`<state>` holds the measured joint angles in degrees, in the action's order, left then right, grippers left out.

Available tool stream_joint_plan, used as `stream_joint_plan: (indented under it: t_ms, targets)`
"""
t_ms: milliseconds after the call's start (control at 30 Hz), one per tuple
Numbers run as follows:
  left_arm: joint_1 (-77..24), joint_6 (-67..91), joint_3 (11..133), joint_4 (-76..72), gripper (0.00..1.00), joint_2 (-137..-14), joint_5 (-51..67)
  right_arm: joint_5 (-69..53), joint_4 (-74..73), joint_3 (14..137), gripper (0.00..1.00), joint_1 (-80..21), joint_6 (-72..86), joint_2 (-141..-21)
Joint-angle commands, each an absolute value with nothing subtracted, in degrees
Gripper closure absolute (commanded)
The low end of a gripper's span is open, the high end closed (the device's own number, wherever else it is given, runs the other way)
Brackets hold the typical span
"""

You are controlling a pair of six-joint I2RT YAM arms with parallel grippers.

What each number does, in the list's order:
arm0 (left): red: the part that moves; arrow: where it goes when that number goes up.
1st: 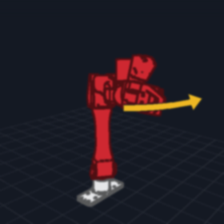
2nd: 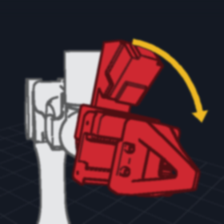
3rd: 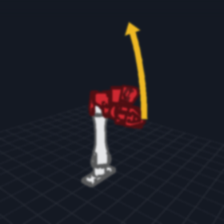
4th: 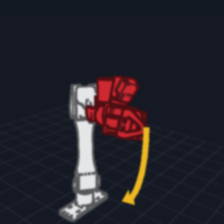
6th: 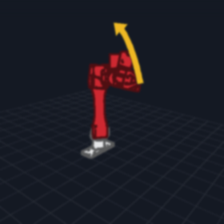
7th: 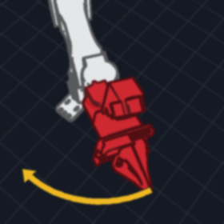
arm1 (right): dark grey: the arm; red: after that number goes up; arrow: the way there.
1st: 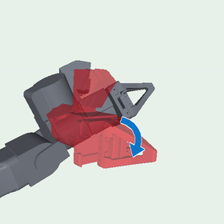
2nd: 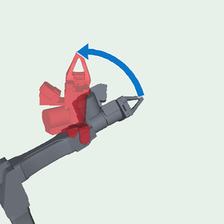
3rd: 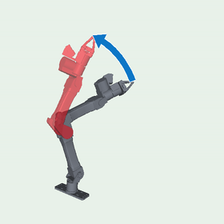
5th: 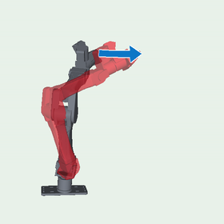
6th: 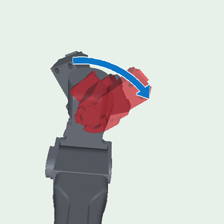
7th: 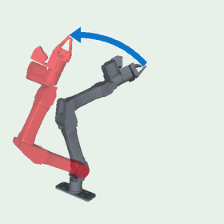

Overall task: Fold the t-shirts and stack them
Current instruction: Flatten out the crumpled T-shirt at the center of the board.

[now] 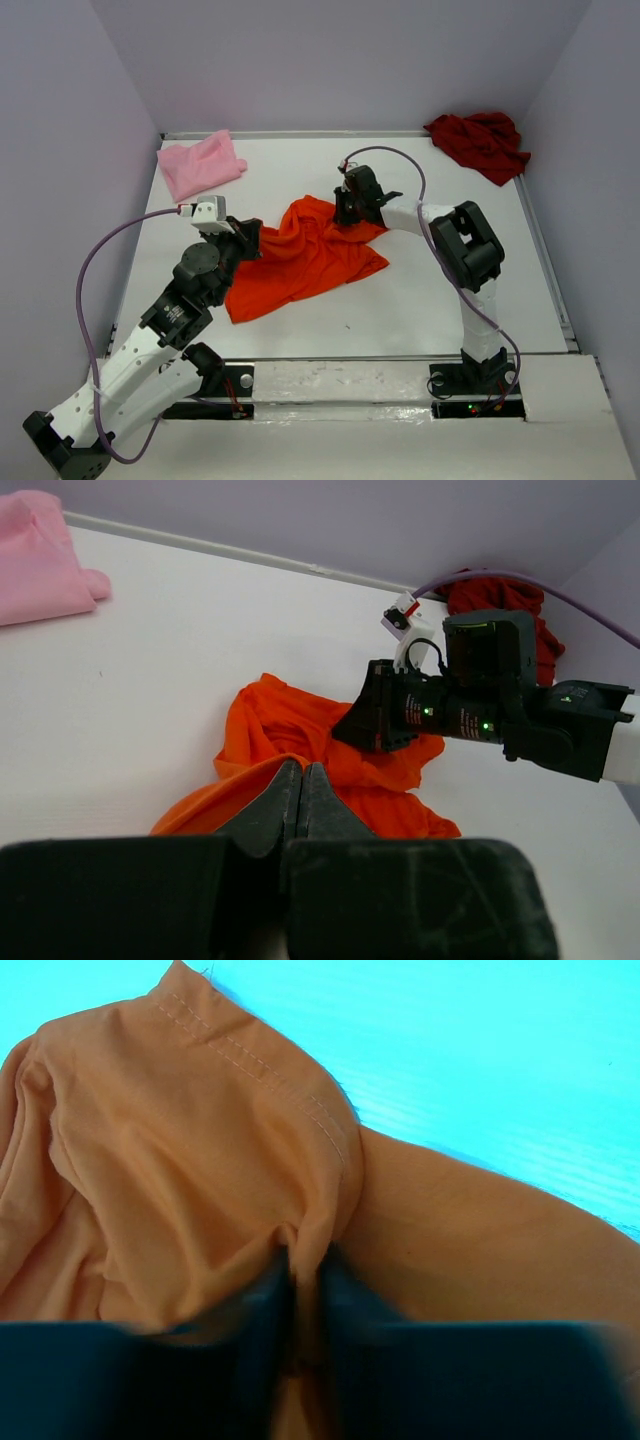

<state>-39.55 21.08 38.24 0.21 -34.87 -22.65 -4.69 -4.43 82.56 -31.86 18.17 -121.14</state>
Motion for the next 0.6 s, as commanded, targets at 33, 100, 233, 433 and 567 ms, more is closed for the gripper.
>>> stream_joint_plan:
  t_ms: [33,100,233,433,567]
  targets:
    - [-39.64,20.3,38.14,-2.99,1.0,-35.07,-22.41,-3.08,-4.13,83.5,0.53,-32.08,16.79,-118.13]
    - [-39.64,20.22,38.14,-2.99,1.0,-35.16,-22.5,-2.73,-5.0,83.85,0.35,-32.08,16.44,-117.51]
    - [-39.64,20.39,38.14,-3.08,1.0,-35.33,-22.41,-1.23,-5.01,83.23,0.26,-32.08,16.43,-115.93]
    - [-39.64,20.39,38.06,-3.08,1.0,-35.33,-22.24,1.84,-4.83,83.5,0.28,-32.08,16.43,-115.66]
    - [-39.64,20.39,38.14,-2.9,1.0,-35.51,-22.41,1.67,-4.48,82.71,0.35,-31.55,17.22,-114.87]
